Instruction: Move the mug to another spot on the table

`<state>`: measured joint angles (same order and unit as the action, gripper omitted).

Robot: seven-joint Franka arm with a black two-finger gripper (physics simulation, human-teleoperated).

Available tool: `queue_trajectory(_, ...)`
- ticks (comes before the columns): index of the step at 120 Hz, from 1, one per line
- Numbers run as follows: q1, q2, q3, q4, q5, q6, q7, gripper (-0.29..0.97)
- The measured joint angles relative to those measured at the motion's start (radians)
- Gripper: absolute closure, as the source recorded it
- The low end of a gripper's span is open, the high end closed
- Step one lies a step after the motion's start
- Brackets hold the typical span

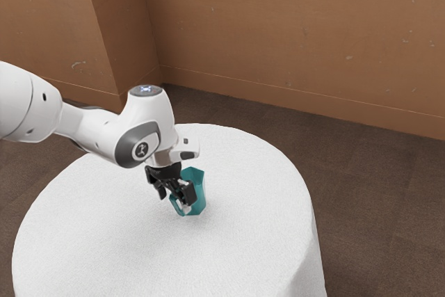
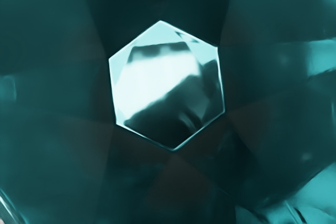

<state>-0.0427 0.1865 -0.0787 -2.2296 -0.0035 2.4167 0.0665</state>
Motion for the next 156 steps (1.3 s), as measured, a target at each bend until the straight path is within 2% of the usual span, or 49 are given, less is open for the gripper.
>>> queue_trajectory(56, 0.0, 0.009, 0.0, -0.003, -0.006, 0.036, 0.007, 0.05)
queue_trajectory(64, 0.0, 0.009, 0.0, -0.003, -0.004, 0.038, 0.007, 0.11)
queue_trajectory(78, 0.0, 0.009, 0.002, -0.002, 0.0, 0.039, 0.008, 0.3)
queue_trajectory(87, 0.0, 0.008, 0.006, -0.001, 0.004, 0.04, 0.006, 0.36)
queue_trajectory(138, 0.0, -0.014, 0.009, -0.001, 0.018, 0.042, -0.021, 0.44)
queue_trajectory(156, 0.0, -0.041, 0.019, -0.003, 0.037, 0.04, -0.027, 0.52)
